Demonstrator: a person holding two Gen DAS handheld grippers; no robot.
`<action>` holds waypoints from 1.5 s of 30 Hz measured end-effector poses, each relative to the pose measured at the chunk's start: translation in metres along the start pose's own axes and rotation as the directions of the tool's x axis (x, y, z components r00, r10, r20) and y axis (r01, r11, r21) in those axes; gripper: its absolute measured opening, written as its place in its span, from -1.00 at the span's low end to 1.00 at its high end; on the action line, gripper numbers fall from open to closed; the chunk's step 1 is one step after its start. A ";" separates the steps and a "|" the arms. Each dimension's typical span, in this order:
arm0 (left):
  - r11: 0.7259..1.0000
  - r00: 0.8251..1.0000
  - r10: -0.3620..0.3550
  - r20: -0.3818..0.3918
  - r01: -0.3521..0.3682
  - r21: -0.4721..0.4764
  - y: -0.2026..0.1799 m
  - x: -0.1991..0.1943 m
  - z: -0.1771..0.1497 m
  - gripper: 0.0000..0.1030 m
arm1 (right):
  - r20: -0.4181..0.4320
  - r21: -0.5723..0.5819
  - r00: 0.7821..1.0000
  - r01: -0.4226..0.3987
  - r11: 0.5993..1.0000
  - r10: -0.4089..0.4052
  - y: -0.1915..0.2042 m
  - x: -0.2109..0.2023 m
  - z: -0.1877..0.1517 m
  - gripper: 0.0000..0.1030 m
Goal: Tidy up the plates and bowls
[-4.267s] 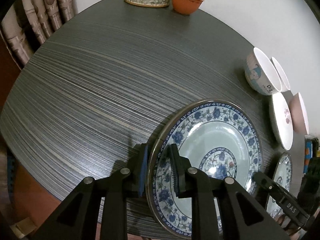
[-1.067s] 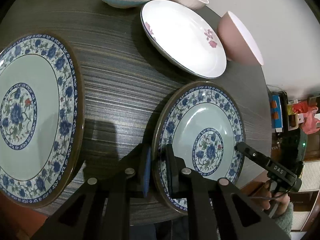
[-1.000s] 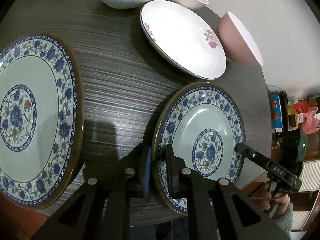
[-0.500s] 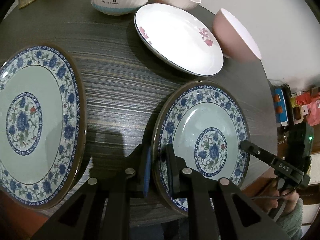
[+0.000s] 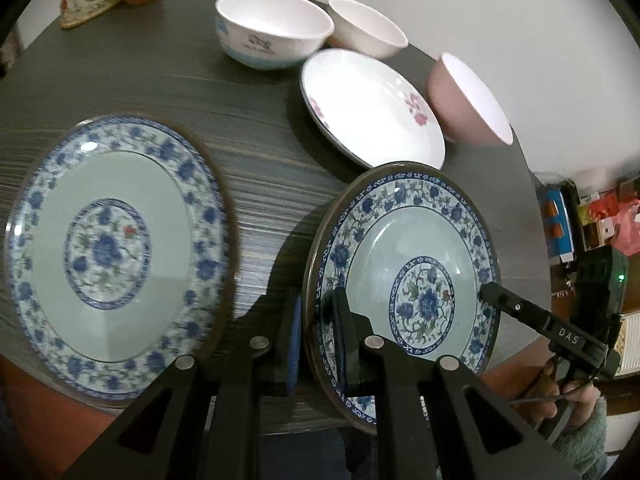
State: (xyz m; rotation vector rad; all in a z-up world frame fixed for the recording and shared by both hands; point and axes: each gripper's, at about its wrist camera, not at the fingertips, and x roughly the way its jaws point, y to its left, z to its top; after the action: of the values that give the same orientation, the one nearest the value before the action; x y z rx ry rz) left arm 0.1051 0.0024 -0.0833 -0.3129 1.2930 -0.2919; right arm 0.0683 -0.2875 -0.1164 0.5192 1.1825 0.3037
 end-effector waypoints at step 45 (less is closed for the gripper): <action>0.931 0.969 0.203 0.140 -0.147 -0.335 0.189 -0.075 0.000 -0.76 | -0.163 -0.179 0.987 -0.019 0.984 -0.011 0.174 0.128 0.024 -0.71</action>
State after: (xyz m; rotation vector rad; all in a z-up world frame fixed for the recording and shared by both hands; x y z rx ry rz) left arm 0.0932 0.2053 -0.0891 -0.4862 1.1853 0.1017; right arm 0.1437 -0.0841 -0.1187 0.3433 1.2980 0.4593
